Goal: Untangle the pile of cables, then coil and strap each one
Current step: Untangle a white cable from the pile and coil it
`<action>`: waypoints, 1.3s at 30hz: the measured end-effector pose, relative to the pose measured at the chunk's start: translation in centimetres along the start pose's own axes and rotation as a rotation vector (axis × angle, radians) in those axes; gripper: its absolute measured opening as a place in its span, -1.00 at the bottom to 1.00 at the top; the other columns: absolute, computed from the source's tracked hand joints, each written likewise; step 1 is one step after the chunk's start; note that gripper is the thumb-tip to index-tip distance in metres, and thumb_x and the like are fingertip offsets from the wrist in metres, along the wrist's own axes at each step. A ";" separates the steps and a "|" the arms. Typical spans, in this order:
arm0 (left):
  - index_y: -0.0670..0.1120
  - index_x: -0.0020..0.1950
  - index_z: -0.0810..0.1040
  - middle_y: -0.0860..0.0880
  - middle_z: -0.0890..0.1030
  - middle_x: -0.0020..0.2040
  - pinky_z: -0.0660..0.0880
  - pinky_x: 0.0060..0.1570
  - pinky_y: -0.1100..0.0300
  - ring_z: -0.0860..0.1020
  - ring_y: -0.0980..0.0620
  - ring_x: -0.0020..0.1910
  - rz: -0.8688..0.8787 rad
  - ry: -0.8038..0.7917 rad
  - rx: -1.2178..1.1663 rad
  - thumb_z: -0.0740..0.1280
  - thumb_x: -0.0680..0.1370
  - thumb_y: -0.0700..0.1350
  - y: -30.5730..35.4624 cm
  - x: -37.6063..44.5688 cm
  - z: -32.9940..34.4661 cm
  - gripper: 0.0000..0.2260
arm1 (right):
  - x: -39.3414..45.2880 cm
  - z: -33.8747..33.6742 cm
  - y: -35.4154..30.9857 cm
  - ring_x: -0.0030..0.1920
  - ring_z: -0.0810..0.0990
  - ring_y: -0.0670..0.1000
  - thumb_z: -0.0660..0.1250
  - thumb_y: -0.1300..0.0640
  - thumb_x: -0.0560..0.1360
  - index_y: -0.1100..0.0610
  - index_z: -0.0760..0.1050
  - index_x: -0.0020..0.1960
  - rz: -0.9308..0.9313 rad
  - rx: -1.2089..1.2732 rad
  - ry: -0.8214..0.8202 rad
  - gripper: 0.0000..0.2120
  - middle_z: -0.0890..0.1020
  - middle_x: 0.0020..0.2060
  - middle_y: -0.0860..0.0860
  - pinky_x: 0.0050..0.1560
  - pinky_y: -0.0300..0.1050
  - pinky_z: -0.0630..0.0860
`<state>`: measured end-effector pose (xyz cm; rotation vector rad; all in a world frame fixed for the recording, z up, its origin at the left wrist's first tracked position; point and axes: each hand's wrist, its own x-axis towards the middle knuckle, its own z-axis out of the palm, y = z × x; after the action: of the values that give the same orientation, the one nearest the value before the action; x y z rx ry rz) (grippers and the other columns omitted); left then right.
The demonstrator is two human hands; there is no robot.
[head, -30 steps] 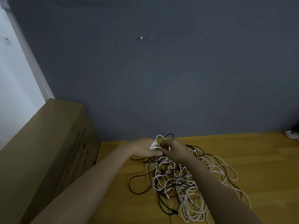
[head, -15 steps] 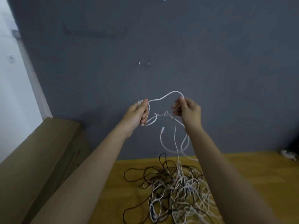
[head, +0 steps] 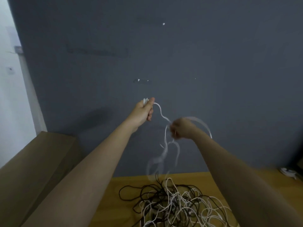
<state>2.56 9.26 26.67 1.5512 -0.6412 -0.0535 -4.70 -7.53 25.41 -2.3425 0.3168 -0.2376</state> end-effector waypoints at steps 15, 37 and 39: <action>-0.05 -0.28 0.30 0.02 0.34 -0.43 0.35 -0.46 0.36 0.34 0.12 -0.51 -0.044 0.037 0.056 0.14 0.65 0.05 -1.4 -1.6 -1.4 -0.67 | -0.1 3.8 0.5 -0.33 0.54 0.02 0.18 0.14 0.63 0.18 0.54 -0.15 -0.138 0.366 0.106 -0.75 0.61 -0.37 0.10 -0.15 -0.13 0.54; -0.05 -0.27 0.29 0.06 0.28 -0.46 0.33 -0.39 0.25 0.25 0.12 -0.51 -0.237 -0.419 0.080 0.08 0.63 0.15 -7.0 -8.7 -1.6 -0.63 | -8.4 10.2 4.8 -0.43 0.36 -0.14 0.22 0.16 0.61 0.10 0.49 -0.07 -0.183 0.418 0.204 -0.89 0.42 -0.42 -0.08 -0.38 -0.22 0.35; -0.04 -0.33 0.33 0.05 0.24 -0.50 0.28 -0.46 0.26 0.19 0.11 -0.56 -0.347 -0.515 -0.011 0.03 0.53 0.33 -7.0 -9.3 -1.8 -0.51 | -8.8 9.7 5.2 -0.32 0.42 -0.16 0.31 0.12 0.56 -0.04 0.50 -0.01 -0.220 0.366 0.128 -0.93 0.52 -0.25 -0.08 -0.24 -0.21 0.39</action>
<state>-1.95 14.49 17.10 1.6332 -0.7582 -0.7351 -11.33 -2.12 14.19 -2.0009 0.0663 -0.5095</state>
